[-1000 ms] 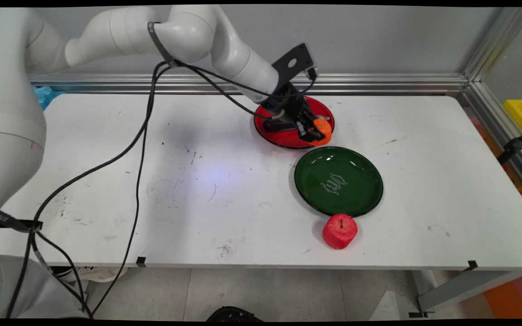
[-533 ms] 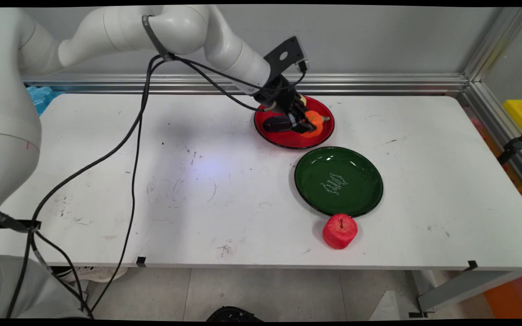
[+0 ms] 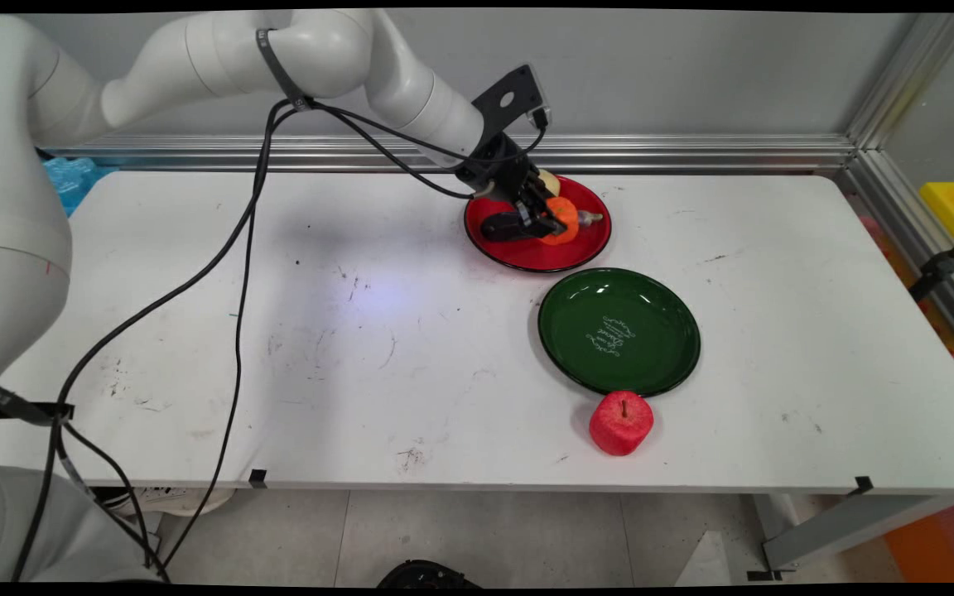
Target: Place the picked object on the red plate
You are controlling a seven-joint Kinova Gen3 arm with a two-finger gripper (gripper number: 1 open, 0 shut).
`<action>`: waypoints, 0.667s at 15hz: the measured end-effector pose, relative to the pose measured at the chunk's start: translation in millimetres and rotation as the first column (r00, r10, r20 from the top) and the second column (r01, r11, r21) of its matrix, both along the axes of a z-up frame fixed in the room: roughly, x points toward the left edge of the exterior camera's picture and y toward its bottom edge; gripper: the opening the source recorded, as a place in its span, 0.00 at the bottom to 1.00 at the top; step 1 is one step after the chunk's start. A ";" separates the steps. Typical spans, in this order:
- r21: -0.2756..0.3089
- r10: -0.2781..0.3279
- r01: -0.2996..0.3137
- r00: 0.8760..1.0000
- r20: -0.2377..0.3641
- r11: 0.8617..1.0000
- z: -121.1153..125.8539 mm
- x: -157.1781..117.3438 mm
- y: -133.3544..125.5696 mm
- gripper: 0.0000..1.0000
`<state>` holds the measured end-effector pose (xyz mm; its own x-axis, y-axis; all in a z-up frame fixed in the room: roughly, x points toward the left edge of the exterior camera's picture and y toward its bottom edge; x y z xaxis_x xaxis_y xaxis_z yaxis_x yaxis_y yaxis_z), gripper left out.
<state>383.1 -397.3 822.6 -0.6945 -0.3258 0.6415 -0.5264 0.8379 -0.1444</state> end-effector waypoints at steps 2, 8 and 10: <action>0.001 -0.001 0.001 1.000 -0.001 1.000 -3.1 1.8 -1.2 0.00; 0.000 0.002 -0.002 1.000 0.001 1.000 -12.2 6.6 -5.6 0.00; -0.001 0.006 -0.006 1.000 0.005 1.000 -16.2 9.4 -7.6 0.00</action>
